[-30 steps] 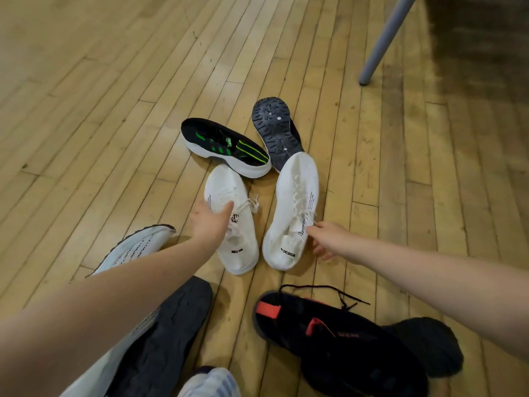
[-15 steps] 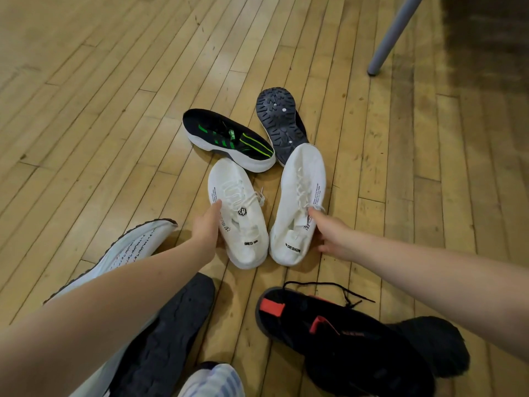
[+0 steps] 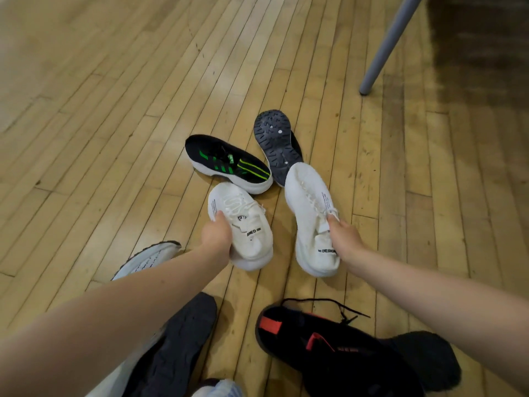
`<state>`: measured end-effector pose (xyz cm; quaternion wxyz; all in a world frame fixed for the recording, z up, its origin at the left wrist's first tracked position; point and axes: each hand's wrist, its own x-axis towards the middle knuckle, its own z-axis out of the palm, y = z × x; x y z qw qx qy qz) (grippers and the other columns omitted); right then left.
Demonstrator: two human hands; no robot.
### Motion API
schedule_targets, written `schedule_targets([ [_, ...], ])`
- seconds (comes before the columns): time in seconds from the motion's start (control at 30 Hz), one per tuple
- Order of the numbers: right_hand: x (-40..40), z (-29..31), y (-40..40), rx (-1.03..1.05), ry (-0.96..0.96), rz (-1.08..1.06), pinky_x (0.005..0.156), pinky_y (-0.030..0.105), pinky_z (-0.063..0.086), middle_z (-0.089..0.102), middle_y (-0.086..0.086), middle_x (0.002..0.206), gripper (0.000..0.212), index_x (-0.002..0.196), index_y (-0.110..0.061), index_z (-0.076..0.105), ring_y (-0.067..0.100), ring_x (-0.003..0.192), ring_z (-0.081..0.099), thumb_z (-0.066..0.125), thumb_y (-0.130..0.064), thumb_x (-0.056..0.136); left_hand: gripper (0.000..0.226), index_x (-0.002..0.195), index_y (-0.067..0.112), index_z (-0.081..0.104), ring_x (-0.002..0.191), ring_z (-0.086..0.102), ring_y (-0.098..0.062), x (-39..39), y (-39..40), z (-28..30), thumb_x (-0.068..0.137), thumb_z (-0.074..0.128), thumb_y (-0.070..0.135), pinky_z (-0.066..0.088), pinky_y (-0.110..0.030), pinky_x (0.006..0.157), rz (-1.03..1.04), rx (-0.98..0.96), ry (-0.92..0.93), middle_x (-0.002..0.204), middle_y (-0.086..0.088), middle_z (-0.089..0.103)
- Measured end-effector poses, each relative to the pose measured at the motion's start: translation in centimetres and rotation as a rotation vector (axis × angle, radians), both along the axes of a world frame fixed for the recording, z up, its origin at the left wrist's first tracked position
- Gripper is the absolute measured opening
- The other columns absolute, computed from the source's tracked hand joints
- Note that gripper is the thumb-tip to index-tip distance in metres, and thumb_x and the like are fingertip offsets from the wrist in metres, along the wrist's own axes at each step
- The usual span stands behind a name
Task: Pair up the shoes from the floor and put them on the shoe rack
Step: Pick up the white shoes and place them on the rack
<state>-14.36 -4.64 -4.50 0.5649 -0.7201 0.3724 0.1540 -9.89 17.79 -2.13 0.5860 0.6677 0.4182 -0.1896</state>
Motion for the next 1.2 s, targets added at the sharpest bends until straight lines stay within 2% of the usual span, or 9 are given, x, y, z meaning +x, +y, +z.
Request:
schedule_targets([
  [0.07,0.7,1.8,-1.6,-0.082,0.011,0.043,0.069,0.029,0.041,0.065,0.002,0.092,0.044,0.118,-0.010,0.062,0.021,0.083,0.059,0.038,-0.041,0.098,0.049,0.130,0.007,0.051,0.112,0.059,-0.032,0.9,0.2,1.4,0.097,0.039,0.042,0.049,-0.044,0.096,0.050,-0.031,0.027,0.123,-0.010,0.061],
  [0.23,1.1,7.7,-6.2,-0.184,-0.006,0.088,0.087,0.033,0.044,0.065,0.007,0.105,0.040,0.118,-0.016,0.061,0.029,0.101,0.060,0.040,-0.042,0.096,0.043,0.135,0.008,0.048,0.118,0.057,-0.034,2.6,-1.6,7.8,0.099,0.040,0.031,0.050,-0.043,0.094,0.034,-0.053,0.039,0.131,-0.011,0.057],
  [0.37,0.7,11.8,-8.3,-0.168,-0.012,0.050,0.062,0.027,0.040,0.062,0.000,0.078,0.037,0.100,-0.012,0.065,0.020,0.076,0.057,0.042,-0.041,0.096,0.042,0.132,0.001,0.049,0.116,0.057,-0.036,4.7,-3.8,13.3,0.100,0.042,0.027,0.048,-0.041,0.084,-0.123,0.026,-0.082,0.129,-0.018,0.058],
  [0.57,0.2,20.1,-10.2,-0.175,-0.104,-0.013,0.075,0.028,0.043,0.061,-0.004,0.081,0.034,0.112,-0.021,0.063,0.023,0.088,0.060,0.044,-0.043,0.094,0.045,0.118,0.006,0.057,0.099,0.063,-0.033,6.5,-9.3,21.7,0.096,0.043,0.042,0.052,-0.041,0.090,-0.362,0.056,-0.213,0.096,-0.010,0.066],
  [0.67,-0.4,23.8,-11.3,-0.168,-0.164,-0.057,0.071,0.028,0.042,0.063,-0.004,0.083,0.033,0.112,-0.023,0.064,0.021,0.086,0.060,0.045,-0.043,0.094,0.039,0.108,0.009,0.060,0.089,0.064,-0.029,6.3,-12.4,24.7,0.094,0.044,0.042,0.054,-0.038,0.084,-0.461,-0.021,-0.252,0.084,-0.006,0.065],
  [0.73,-1.2,25.7,-12.0,-0.149,-0.208,-0.114,0.066,0.027,0.043,0.063,-0.004,0.080,0.027,0.099,-0.023,0.065,0.019,0.081,0.060,0.047,-0.041,0.093,0.035,0.108,0.011,0.060,0.083,0.063,-0.027,6.0,-14.5,26.3,0.095,0.043,0.039,0.053,-0.034,0.072,-0.524,-0.109,-0.248,0.088,-0.007,0.066],
  [0.83,-3.3,27.5,-13.4,-0.123,-0.272,-0.259,0.056,0.026,0.039,0.059,0.001,0.073,0.028,0.074,-0.019,0.059,0.018,0.070,0.055,0.051,-0.036,0.094,0.029,0.106,0.011,0.059,0.087,0.064,-0.030,5.3,-17.4,28.4,0.094,0.045,0.033,0.053,-0.036,0.076,-0.595,-0.181,-0.286,0.096,-0.011,0.068],
  [1.03,-9.9,30.6,-18.1,-0.118,-0.357,-0.541,0.065,0.027,0.044,0.066,0.002,0.091,0.032,0.111,-0.013,0.064,0.017,0.081,0.061,0.050,-0.037,0.095,0.029,0.109,0.012,0.058,0.090,0.061,-0.026,3.1,-24.0,31.3,0.095,0.048,0.036,0.050,-0.034,0.075,-0.798,-0.268,-0.387,0.097,-0.007,0.066],
  [1.2,-15.7,32.7,-21.8,-0.292,-0.372,-0.666,0.081,0.030,0.042,0.063,0.007,0.108,0.037,0.120,-0.014,0.063,0.023,0.094,0.056,0.049,-0.038,0.095,0.034,0.096,0.009,0.064,0.099,0.065,-0.032,-0.8,-29.4,31.9,0.093,0.051,0.040,0.050,-0.043,0.093,-1.014,-0.242,-0.430,0.105,-0.014,0.068],
])
